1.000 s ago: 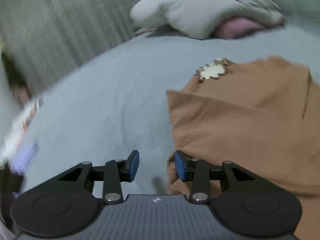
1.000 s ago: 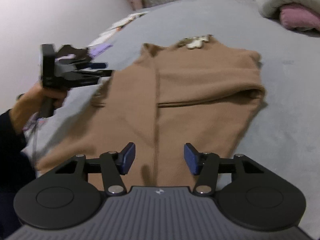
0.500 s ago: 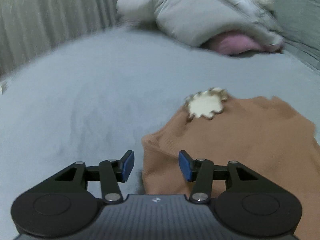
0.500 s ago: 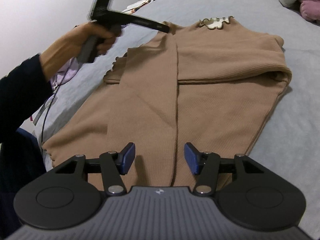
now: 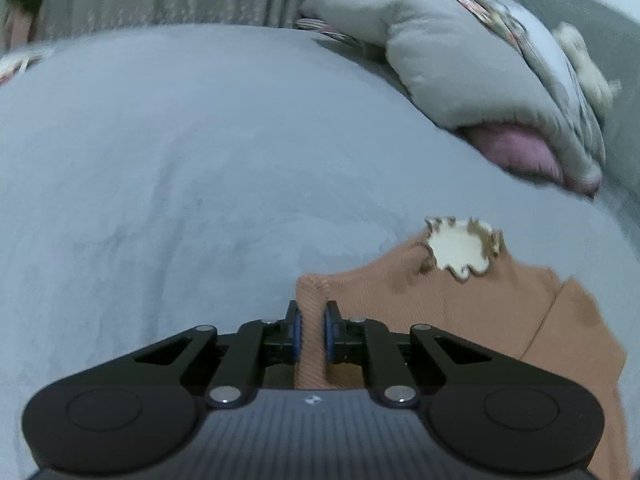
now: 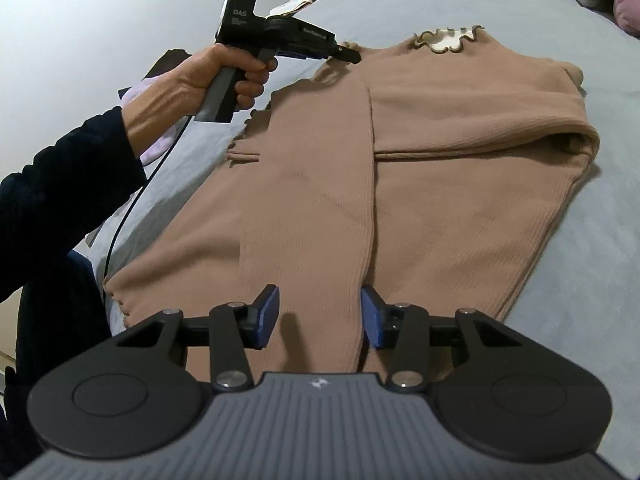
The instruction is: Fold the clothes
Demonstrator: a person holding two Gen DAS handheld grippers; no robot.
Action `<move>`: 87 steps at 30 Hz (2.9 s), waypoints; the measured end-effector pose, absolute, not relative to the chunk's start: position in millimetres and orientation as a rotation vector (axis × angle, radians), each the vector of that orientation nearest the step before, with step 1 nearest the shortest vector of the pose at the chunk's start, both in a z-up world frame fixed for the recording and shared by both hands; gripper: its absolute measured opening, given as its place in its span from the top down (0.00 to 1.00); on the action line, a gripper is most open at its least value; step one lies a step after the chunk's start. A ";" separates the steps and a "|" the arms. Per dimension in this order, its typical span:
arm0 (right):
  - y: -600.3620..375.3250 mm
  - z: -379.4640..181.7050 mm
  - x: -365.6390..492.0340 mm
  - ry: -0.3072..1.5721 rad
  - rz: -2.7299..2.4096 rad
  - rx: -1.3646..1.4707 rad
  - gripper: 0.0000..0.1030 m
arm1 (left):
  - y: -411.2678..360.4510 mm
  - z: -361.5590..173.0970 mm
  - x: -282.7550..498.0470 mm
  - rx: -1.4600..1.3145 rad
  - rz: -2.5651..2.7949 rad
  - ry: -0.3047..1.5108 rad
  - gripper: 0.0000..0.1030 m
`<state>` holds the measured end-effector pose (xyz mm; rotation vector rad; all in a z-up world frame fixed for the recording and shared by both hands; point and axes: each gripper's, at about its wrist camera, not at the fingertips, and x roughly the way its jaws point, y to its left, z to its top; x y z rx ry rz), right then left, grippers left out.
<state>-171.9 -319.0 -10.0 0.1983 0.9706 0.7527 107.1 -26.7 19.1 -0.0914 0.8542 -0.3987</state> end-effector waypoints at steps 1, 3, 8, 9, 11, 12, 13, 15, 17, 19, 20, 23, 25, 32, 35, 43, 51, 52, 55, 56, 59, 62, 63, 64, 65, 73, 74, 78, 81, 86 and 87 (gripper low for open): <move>-320.1 -10.4 -171.4 0.973 0.749 0.201 0.55 | -24.5 18.9 109.5 -0.107 -0.394 0.857 0.90; -320.9 -11.3 -171.3 0.976 0.750 0.206 0.55 | -17.1 18.9 115.8 -0.148 -0.385 0.863 0.90; -312.9 -13.4 -171.9 0.970 0.694 0.164 0.68 | -8.0 19.8 121.6 -0.207 -0.382 0.877 0.90; -311.1 -13.7 -171.7 0.967 0.671 0.149 0.93 | -9.1 20.3 121.8 -0.196 -0.381 0.874 0.90; -310.6 -9.2 -172.1 0.949 0.649 0.130 0.97 | -10.8 21.3 119.9 -0.184 -0.378 0.870 0.89; -311.0 -4.9 -172.6 0.934 0.636 0.118 0.97 | -11.1 21.7 118.6 -0.180 -0.376 0.869 0.89; -312.1 1.0 -172.6 0.914 0.614 0.101 0.97 | -11.4 22.1 117.4 -0.175 -0.375 0.867 0.89; -317.3 8.3 -169.0 0.898 0.580 0.085 0.97 | -13.0 21.0 115.1 -0.180 -0.373 0.865 0.89; -323.8 11.8 -161.6 0.895 0.523 0.063 0.97 | -9.9 21.3 114.4 -0.194 -0.363 0.858 0.89; -330.8 9.3 -153.4 0.902 0.473 0.052 0.97 | -5.7 21.1 114.2 -0.215 -0.356 0.855 0.88; -334.9 6.6 -148.8 0.910 0.446 0.047 0.97 | -3.6 21.2 114.1 -0.228 -0.353 0.854 0.88; -345.7 1.2 -138.8 0.953 0.427 0.079 0.96 | 4.3 25.7 109.3 -0.225 -0.311 0.832 0.88; -350.1 3.0 -138.1 0.971 0.442 0.107 0.94 | 12.8 31.9 103.8 -0.163 -0.241 0.817 0.89; -347.8 3.8 -137.7 0.975 0.404 0.059 0.87 | 23.5 55.0 62.1 -0.041 -0.328 0.779 0.88; -347.1 6.0 -132.7 0.952 0.358 0.056 0.85 | 8.2 55.7 42.8 0.062 -0.353 0.781 0.85; -345.4 10.5 -131.5 0.931 0.349 0.060 0.84 | -7.1 43.8 0.1 0.191 -0.395 0.801 0.84; -345.9 13.6 -131.0 0.927 0.346 0.081 0.77 | -3.4 61.7 -22.8 0.209 -0.540 0.768 0.70; -345.4 14.7 -131.5 0.924 0.347 0.080 0.77 | -4.3 58.5 -24.2 0.219 -0.552 0.781 0.70; -343.3 18.3 -133.6 0.913 0.352 0.077 0.73 | -9.5 52.3 -28.1 0.238 -0.567 0.794 0.68; -342.5 18.9 -133.6 0.912 0.354 0.077 0.72 | -10.8 50.9 -29.6 0.250 -0.565 0.794 0.66; -340.6 19.4 -132.8 0.909 0.359 0.076 0.68 | -7.7 48.0 -30.0 0.278 -0.541 0.800 0.53; -339.6 20.9 -132.9 0.903 0.364 0.078 0.67 | 3.4 49.5 -34.5 0.319 -0.531 0.787 0.52; -339.7 21.5 -133.0 0.900 0.365 0.079 0.66 | 7.8 51.2 -38.8 0.336 -0.546 0.777 0.51; -339.8 21.7 -132.8 0.898 0.364 0.079 0.65 | 9.1 52.1 -40.3 0.350 -0.554 0.770 0.51; -339.6 21.6 -132.4 0.897 0.363 0.078 0.65 | 7.3 50.9 -41.2 0.378 -0.554 0.758 0.50; -325.6 19.5 -131.1 0.890 0.384 0.070 0.64 | -12.4 31.1 -23.2 0.488 -0.523 0.704 0.73; -324.8 20.3 -131.5 0.885 0.387 0.069 0.64 | -13.1 28.6 -19.8 0.473 -0.528 0.721 0.88; -323.8 21.1 -130.0 0.884 0.393 0.079 0.63 | -11.0 26.3 -22.4 0.444 -0.496 0.713 0.90; -326.2 16.6 -127.6 0.912 0.402 0.110 0.63 | 2.4 30.4 -25.6 0.350 -0.439 0.724 0.90; -325.3 10.9 -128.1 0.933 0.394 0.090 0.63 | 24.5 28.3 -17.8 0.121 -0.405 0.787 0.89; -325.1 11.0 -128.6 0.935 0.391 0.084 0.63 | 28.4 27.1 -15.8 0.080 -0.403 0.794 0.88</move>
